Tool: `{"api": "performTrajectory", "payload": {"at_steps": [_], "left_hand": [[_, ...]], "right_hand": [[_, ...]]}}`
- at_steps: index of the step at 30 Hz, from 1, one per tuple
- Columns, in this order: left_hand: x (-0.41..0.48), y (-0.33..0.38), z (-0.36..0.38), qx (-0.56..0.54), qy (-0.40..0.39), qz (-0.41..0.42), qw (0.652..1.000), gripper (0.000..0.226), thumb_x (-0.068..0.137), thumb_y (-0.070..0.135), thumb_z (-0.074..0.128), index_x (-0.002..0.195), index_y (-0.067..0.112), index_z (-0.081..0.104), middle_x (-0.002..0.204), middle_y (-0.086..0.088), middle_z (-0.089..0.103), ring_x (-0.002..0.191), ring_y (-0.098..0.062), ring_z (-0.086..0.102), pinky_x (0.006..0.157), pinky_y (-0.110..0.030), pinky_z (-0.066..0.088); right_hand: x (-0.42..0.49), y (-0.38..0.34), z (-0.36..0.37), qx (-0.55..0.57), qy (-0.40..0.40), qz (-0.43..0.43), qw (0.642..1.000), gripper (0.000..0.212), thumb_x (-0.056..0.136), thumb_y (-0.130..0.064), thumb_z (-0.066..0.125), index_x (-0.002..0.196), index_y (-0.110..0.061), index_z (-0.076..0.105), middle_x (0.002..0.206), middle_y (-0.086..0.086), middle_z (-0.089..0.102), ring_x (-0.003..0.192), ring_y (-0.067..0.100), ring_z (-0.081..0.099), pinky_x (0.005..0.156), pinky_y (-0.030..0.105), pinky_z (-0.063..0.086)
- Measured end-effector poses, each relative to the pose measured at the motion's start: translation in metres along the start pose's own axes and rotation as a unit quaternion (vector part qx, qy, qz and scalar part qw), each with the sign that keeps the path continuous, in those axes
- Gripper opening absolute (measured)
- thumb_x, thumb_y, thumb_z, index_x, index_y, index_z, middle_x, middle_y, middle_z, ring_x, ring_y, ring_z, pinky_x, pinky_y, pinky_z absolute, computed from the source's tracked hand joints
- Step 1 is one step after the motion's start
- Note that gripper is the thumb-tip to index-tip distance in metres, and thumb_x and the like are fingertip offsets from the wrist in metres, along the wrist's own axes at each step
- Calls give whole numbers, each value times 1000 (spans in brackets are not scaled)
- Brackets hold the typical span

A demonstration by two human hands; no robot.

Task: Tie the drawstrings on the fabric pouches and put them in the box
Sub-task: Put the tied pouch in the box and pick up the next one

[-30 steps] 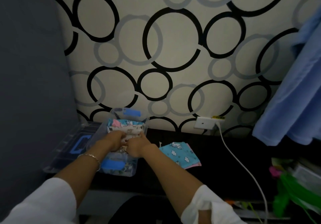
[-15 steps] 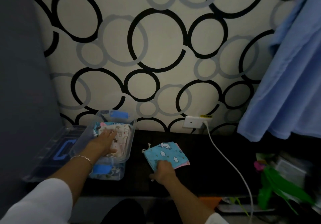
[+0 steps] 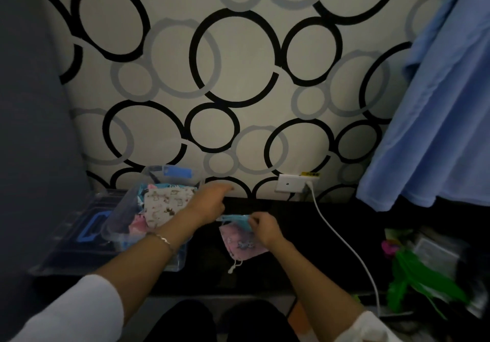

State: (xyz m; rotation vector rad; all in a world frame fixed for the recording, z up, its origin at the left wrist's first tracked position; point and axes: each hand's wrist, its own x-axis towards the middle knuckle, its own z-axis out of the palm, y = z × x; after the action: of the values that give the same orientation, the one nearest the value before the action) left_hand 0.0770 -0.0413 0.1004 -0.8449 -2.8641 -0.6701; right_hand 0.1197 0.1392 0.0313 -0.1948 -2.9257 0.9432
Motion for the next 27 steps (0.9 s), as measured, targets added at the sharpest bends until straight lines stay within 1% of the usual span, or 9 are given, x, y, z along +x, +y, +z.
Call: {"api": "performTrajectory", "payload": {"at_steps": [2,4,6,8,10,14,18,24,27], "left_hand": [[8,16,13,15,-91,13,996,82,83,12,67,152,21,22,156,-7,25,137,-27,36,109,-41,39],[16,22,22,56,-139,-6,989,85,83,18,69,152,21,19,158,-9,17,141,-30,28,111,-46,35],[23,24,27,88,-124,-40,988,55,87,25,64,138,16,44,144,-12,41,127,-30,45,99,-44,45],[26,23,27,68,-104,-78,989,26,93,28,56,110,9,63,115,-14,63,103,-29,60,82,-35,49],[28,17,29,7,-91,-103,991,24,97,28,51,90,10,65,91,-10,67,87,-26,63,70,-31,46],[26,10,23,-191,-7,-144,971,24,96,22,54,77,11,62,73,-5,63,67,-16,60,59,-27,45],[19,18,9,-468,19,-209,859,12,96,15,56,96,5,63,92,-10,70,76,-15,67,69,-24,56],[5,10,-6,-641,-13,-272,718,18,97,15,47,97,8,64,102,-11,70,97,-21,66,84,-30,53],[0,9,-8,-689,-40,-283,666,19,95,15,46,89,5,60,103,-17,70,90,-22,66,76,-28,52]], "right_hand": [[1,-5,-28,49,19,-8,999,19,98,-13,51,99,-8,69,99,8,68,89,16,62,75,28,52],[-3,-9,-54,58,47,-44,996,22,97,-10,50,81,-13,65,82,4,67,74,14,61,63,26,46],[-6,-10,-78,72,82,-69,992,27,96,-7,49,75,-8,65,73,6,67,64,15,61,55,29,45],[-12,-9,-97,89,105,-84,987,26,96,-5,48,79,-5,68,75,4,69,65,6,62,56,21,48],[-15,-4,-109,110,115,-93,983,26,96,-5,49,81,-16,68,73,-8,67,65,-5,62,55,11,47],[-13,17,-111,168,109,-33,979,11,95,-17,59,93,-16,70,86,0,71,80,10,69,69,28,59],[-17,25,-113,216,77,-6,973,15,95,-21,61,93,-14,74,82,3,74,75,12,69,63,21,54],[-22,44,-115,135,28,12,990,20,95,-19,60,85,-13,77,62,1,63,55,9,53,53,22,44],[-22,45,-112,110,34,16,993,17,94,-20,62,81,-18,73,60,-3,60,55,8,52,53,22,44]]}}
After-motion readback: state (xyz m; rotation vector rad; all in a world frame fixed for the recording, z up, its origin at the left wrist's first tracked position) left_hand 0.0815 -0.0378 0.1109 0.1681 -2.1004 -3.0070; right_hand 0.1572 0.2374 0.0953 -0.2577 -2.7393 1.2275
